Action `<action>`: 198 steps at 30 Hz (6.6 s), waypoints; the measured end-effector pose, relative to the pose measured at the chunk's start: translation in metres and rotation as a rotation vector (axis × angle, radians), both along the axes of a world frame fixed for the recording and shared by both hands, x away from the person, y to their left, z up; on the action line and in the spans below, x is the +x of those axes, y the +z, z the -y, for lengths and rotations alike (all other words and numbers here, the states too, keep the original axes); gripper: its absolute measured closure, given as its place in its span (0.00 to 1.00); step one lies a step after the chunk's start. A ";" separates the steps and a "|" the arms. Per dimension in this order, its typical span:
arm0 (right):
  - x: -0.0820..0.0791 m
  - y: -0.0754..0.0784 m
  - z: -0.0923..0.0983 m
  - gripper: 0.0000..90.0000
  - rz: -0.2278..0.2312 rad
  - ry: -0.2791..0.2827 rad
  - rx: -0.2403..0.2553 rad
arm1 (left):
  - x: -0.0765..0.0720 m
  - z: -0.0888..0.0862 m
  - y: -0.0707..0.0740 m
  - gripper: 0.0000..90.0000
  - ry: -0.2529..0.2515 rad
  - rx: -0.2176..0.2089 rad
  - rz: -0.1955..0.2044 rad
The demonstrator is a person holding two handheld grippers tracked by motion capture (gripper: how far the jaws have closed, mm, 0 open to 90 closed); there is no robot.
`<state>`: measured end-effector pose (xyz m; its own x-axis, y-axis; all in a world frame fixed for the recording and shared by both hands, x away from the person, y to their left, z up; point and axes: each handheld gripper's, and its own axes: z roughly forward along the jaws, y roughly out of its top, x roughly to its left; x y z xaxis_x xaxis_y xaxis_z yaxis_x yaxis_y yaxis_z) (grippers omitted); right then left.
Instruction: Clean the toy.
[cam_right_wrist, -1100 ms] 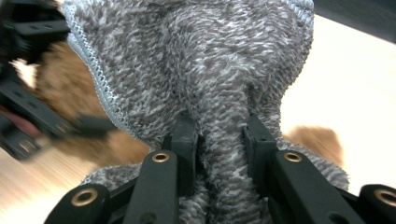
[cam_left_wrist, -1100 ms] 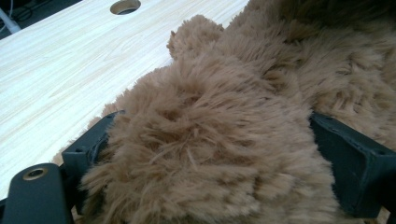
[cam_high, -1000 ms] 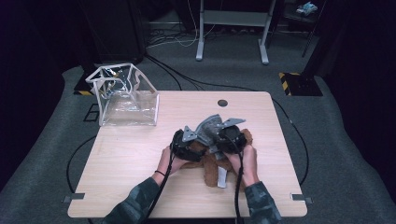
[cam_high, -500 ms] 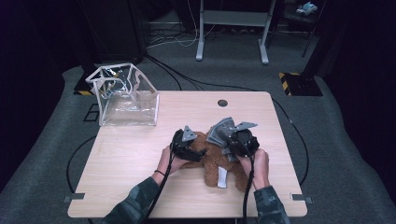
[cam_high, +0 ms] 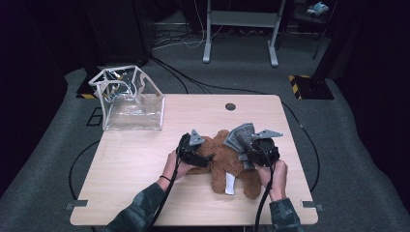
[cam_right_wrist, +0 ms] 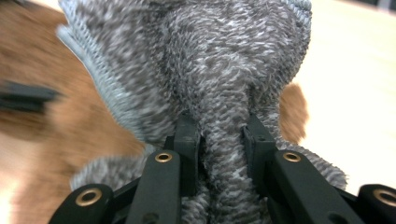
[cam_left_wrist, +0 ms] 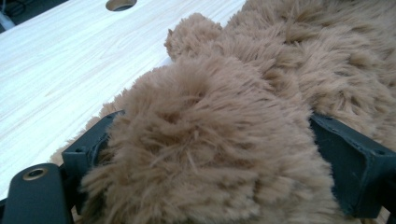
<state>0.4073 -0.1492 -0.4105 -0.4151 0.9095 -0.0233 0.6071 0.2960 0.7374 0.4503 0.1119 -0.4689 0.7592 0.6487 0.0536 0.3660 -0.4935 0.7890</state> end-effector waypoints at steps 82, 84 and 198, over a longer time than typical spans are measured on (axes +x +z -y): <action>-0.028 -0.040 -0.083 0.83 -0.077 0.177 -0.051 | 0.008 -0.002 0.000 0.14 0.008 -0.021 -0.016; -0.033 -0.046 -0.083 0.83 -0.101 0.186 -0.061 | 0.007 0.000 -0.001 0.14 0.020 -0.007 0.000; -0.037 -0.070 -0.040 0.84 -0.212 0.161 -0.093 | 0.011 -0.003 -0.003 0.14 0.001 -0.032 -0.024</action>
<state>0.3699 -0.1094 -0.4809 -0.5588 0.8293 -0.0010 0.6843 0.4617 0.5644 0.4612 0.1149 -0.4721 0.7594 0.6505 0.0144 0.3855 -0.4677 0.7954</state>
